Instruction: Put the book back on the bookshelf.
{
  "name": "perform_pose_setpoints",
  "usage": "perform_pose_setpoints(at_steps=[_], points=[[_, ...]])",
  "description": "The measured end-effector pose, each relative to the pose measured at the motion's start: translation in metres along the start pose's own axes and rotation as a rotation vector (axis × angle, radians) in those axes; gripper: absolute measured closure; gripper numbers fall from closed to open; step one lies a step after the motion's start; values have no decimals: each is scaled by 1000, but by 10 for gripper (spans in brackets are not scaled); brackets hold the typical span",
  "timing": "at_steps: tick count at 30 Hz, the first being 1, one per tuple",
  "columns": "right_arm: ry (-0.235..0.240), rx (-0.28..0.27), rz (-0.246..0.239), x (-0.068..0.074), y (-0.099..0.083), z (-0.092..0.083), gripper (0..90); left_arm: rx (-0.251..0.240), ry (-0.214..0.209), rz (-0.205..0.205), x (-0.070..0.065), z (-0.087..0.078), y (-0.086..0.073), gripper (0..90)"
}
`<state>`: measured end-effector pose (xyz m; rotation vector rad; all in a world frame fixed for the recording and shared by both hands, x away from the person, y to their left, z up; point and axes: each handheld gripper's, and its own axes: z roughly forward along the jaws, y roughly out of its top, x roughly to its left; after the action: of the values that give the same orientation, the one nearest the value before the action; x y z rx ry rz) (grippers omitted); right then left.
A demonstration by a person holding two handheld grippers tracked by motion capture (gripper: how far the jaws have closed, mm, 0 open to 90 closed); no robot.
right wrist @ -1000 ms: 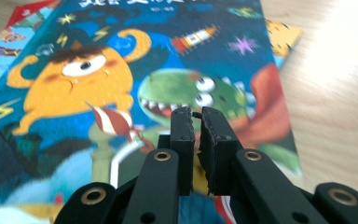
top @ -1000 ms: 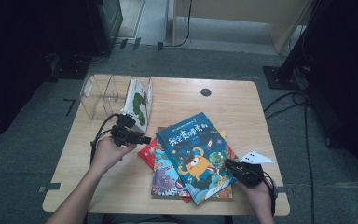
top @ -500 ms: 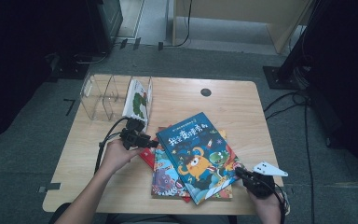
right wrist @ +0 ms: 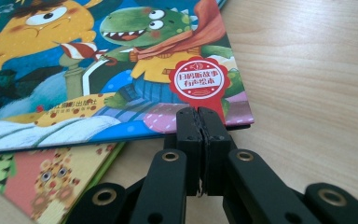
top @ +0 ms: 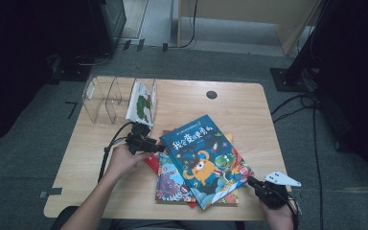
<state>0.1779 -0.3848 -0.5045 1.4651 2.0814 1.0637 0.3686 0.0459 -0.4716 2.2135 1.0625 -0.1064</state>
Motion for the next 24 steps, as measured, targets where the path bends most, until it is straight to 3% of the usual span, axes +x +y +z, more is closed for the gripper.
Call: perform_pose_setpoints(at_steps=[5,8,14,15,17,24], points=[[-10,-5,-2,-4,5,6,888,-15,10,-5,0,4,1,418],[-11,-5,-1,-9,9,11,888,-9,38,5,1,8,1,407],[10,-15,19,-20,15,21,880,-37,30,-17,5,7,2,405],[8,-13,16,-21,16,21,876,-35,64,-9,6,6,1,406],[9,-9,12,-22,18,23,876,-30,68,-5,8,6,1,405],[12,-5,7,-27,25,30,879,-9,36,-26,12,13,-2,398]])
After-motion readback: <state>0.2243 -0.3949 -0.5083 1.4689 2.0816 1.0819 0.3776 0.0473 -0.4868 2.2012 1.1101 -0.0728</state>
